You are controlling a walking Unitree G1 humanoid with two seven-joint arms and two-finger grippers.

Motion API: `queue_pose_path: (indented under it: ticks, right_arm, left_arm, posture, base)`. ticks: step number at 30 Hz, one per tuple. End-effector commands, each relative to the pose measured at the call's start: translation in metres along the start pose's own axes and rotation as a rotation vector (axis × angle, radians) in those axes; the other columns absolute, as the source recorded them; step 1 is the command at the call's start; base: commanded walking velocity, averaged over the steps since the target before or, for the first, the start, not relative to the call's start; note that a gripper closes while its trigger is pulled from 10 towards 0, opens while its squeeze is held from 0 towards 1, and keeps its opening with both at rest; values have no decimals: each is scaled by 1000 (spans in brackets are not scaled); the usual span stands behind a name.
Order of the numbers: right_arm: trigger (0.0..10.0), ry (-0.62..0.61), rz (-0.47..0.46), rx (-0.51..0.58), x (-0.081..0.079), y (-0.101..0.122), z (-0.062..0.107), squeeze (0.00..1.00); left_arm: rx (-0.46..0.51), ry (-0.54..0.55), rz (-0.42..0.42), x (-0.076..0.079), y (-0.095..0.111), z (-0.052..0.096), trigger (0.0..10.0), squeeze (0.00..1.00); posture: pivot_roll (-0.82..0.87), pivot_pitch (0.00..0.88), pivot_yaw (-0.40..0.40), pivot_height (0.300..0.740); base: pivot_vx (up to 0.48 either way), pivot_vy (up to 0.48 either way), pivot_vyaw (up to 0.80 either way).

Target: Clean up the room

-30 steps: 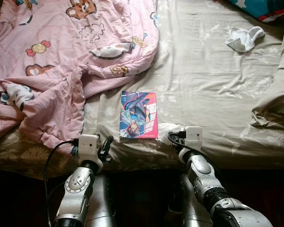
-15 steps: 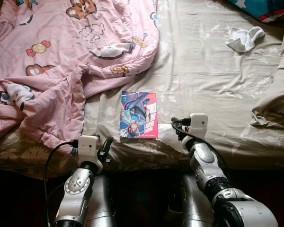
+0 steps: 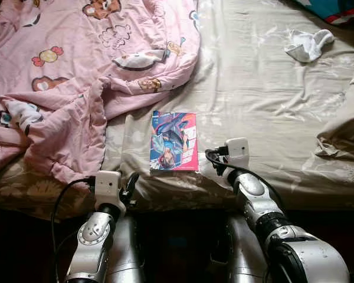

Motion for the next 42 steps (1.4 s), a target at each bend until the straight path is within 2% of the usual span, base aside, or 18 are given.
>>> queue_pose_path:
  ticks: [1,7,8,10,27,42]
  right_arm:
    - [10000,8,-15,-54,0,-17,4,0]
    - [10000,-28,8,-109,9,-31,9,0]
    - [4275,-29,10,-119,9,-32,9,0]
    - [0,-27,19,-125,8,-34,9,0]
    - [0,-23,13,-176,5,-45,12,0]
    - [0,-58,-11,-151,8,-44,12,0]
  left_arm:
    - [-28,10,7,-3,-6,5,10000,0]
    - [-34,3,8,-2,-8,4,10000,0]
    - [-36,2,7,-2,-8,3,10000,0]
    - [-39,-2,5,-1,-8,3,10000,0]
    - [-56,-18,-2,1,-10,1,10000,0]
    - [-68,-16,-2,1,-14,-2,10000,0]
  posture:
    - [153,384,-3,585]
    - [152,382,1,585]
    - [153,381,3,585]
    - [152,380,5,585]
    - [154,381,14,585]
    - [141,367,10,585]
  base:
    - [0,0,0]
    - [0,0,0]
    - [0,0,0]
    - [0,0,0]
    - [0,0,0]
    - [0,0,0]
Point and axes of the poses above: a point about 5 cm out from each wrist's last joint towards the gripper, its own z axis pointing back from the gripper into the wrist, its own y axis along the axis of the wrist's last joint, x = y × z, the point moved 6 cm from there along -z, pointing out of the wrist towards the gripper, and after that the axes turned 7 degrees about z, right-handed, at the moved point
